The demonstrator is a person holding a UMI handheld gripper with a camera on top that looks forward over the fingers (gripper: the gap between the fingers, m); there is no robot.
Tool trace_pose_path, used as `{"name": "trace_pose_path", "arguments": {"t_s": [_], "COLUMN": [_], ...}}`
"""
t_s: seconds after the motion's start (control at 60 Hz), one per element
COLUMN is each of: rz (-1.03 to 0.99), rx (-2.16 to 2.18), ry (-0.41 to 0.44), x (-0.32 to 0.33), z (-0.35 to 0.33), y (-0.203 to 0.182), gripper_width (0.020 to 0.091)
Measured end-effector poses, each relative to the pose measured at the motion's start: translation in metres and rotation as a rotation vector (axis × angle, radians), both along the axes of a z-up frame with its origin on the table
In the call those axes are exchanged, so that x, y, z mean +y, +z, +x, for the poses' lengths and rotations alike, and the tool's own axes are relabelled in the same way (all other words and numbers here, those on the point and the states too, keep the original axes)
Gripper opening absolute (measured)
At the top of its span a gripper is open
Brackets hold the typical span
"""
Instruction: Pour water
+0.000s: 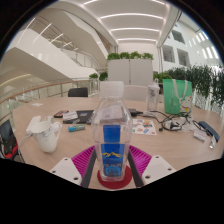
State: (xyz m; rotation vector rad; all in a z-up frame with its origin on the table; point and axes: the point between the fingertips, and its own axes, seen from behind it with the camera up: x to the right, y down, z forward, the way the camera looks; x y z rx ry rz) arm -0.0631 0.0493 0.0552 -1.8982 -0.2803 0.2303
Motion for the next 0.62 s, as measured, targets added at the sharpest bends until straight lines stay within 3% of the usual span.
{"name": "trace_pose_path", "arguments": {"t_s": [0.083, 0.4, 0.617], "rz": [-0.044, -0.062, -0.059], "rx": [0.006, -0.03, -0.033], "ry": [-0.003, -0.053, -0.139], "x": [-0.016, -0.157, -0.26], "z": [0.004, 0.012, 0.014], "y": [0.004, 0.078, 0.135], "gripper_width": [0.0854, 0.0831, 0.0835]}}
